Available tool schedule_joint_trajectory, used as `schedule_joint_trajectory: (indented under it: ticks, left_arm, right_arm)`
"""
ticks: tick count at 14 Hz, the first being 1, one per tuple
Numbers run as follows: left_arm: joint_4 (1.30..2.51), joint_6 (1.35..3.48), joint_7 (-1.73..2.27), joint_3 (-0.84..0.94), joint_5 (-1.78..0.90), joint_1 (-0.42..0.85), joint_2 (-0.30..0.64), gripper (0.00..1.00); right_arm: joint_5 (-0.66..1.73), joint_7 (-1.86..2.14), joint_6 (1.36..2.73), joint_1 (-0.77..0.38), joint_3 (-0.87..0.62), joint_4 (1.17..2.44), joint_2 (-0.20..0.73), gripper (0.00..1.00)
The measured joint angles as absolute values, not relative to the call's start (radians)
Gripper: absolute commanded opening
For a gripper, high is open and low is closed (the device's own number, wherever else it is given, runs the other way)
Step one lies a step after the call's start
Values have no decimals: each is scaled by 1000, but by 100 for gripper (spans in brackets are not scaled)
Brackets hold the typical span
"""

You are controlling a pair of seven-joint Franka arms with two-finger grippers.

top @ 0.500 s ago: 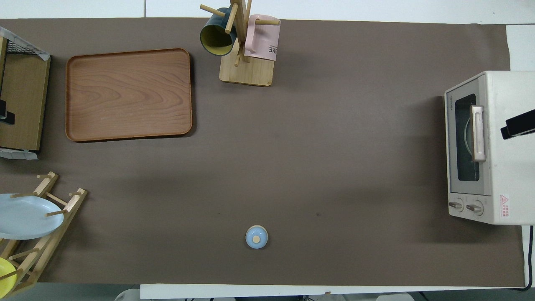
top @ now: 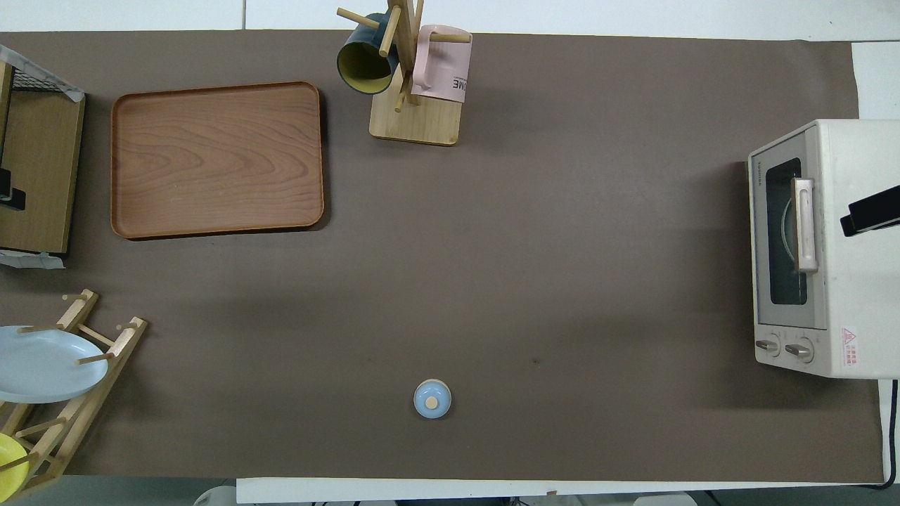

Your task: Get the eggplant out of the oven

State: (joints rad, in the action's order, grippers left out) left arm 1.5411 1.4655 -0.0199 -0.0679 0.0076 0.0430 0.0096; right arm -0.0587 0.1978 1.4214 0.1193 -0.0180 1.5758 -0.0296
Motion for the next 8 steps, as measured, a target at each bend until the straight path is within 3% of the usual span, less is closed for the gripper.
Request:
schedule_joint_trajectory:
  ticks: [1,2,6,8]
  left_arm:
    - [1541,1466,-20,-68,8,43,10,100]
    - [1541,1466,-20,-68,8,43,10,100]
    - [1541,1466,-20,-68,8,43,10,100]
    - [1541,1466,-20,-68,8,43,10,100]
  right_arm:
    - [-59,205,1443,119,-19,1589,-34,17]
    - [-59,213,1462,119,-20,1600,-36,0]
    - [-59,227,1610,119,-20,1704,-32,0]
    - [-77,227,1681,123,-16,1751,21,0]
